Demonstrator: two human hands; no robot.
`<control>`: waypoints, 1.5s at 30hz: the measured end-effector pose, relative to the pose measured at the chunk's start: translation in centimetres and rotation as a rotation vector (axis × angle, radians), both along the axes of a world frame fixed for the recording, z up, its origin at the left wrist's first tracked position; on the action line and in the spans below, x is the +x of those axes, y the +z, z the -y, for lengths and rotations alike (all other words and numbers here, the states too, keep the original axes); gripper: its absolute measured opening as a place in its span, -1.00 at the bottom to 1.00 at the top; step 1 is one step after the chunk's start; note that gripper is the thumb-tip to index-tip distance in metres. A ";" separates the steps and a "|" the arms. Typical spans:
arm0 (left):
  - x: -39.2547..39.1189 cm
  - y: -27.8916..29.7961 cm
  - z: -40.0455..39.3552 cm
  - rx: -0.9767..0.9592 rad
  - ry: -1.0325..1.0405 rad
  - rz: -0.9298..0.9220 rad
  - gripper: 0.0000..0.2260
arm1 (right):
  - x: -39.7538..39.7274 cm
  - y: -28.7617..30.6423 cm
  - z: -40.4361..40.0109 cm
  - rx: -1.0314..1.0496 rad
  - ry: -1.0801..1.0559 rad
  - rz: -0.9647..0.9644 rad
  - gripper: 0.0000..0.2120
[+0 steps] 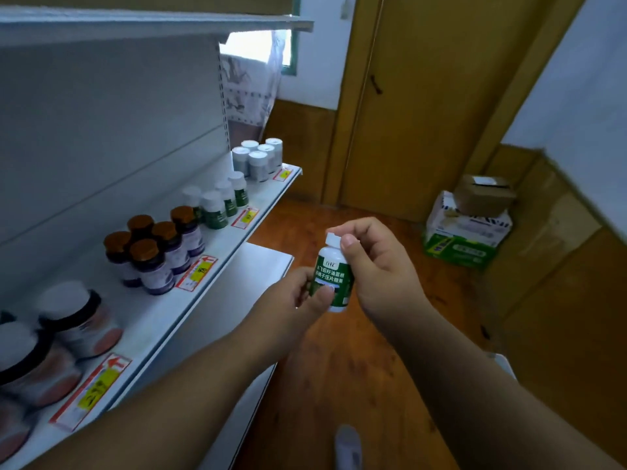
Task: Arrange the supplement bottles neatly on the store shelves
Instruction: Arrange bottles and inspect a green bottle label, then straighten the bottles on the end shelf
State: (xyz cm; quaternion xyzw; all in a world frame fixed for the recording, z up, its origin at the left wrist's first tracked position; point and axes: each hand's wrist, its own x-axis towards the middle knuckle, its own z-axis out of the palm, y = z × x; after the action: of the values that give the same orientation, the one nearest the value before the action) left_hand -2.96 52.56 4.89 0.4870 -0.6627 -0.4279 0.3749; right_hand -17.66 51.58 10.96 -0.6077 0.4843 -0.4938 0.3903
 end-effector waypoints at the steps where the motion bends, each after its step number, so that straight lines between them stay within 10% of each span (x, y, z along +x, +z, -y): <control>1: -0.6 -0.3 1.7 0.000 0.007 0.008 -0.37 | -0.7 -0.3 2.2 0.004 0.010 -0.007 -0.88; 21: 7.2 -0.5 23.5 -0.034 0.975 -0.052 -0.61 | 13.0 0.0 37.4 -0.162 0.528 -0.068 -0.94; 33: 8.0 -3.7 29.2 0.046 1.307 1.037 -0.36 | 25.6 -4.2 46.9 -0.534 1.216 -0.505 -0.94; 45: 7.5 -6.1 31.6 0.326 1.407 1.156 -0.35 | 27.1 -7.2 48.8 -0.517 1.667 -0.788 -0.76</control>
State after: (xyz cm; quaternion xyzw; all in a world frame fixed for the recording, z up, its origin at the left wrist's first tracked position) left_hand 4.52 20.96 -1.21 0.9620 -0.2298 0.1198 0.0864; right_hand 9.45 2.79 3.72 -0.9468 -0.1318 0.0911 0.2791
